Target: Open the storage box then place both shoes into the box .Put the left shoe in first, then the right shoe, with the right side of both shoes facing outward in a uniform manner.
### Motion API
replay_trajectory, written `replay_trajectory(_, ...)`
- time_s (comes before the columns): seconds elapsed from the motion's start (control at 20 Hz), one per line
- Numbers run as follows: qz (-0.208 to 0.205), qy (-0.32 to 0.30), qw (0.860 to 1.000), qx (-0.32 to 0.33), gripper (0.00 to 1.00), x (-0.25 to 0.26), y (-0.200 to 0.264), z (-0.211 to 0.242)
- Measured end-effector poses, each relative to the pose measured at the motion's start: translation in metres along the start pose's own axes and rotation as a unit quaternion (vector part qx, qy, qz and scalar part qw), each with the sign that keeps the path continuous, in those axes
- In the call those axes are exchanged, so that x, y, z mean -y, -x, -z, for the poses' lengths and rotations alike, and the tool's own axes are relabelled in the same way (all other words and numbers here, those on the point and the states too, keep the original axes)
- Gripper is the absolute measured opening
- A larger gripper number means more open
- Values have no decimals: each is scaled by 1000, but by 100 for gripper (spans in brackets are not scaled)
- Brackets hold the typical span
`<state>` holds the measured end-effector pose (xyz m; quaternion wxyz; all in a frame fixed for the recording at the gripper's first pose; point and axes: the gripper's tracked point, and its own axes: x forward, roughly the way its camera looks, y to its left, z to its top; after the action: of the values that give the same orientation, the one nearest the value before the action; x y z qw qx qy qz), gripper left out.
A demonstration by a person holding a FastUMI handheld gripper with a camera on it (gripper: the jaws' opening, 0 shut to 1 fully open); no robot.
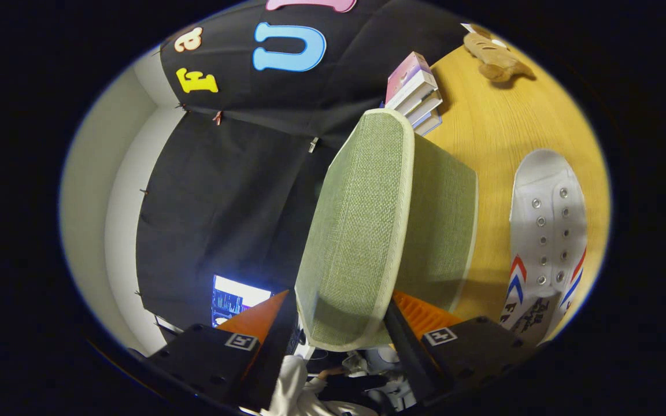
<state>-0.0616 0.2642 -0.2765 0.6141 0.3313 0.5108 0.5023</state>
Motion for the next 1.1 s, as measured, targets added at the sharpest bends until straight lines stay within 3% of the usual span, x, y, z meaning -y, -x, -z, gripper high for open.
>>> replay_trajectory(0.05,-4,-9,1000,-3,79,-4,3,0)
replay_trajectory(0.2,-10,-41,999,-3,69,-10,6,-5)
replay_trajectory(0.25,-13,-44,999,1,54,-11,6,-8)
replay_trajectory(0.3,-22,-51,998,-3,49,-16,5,-7)
replay_trajectory(0.4,-31,-62,998,-10,49,-24,7,-3)
replay_trajectory(0.55,-12,-69,998,-2,15,-22,1,-4)
replay_trajectory(0.65,3,-75,997,-9,15,-18,4,-2)
replay_trajectory(0.75,2,-79,997,-10,5,-21,2,-1)
replay_trajectory(1.1,23,-94,995,1,5,-33,2,-4)
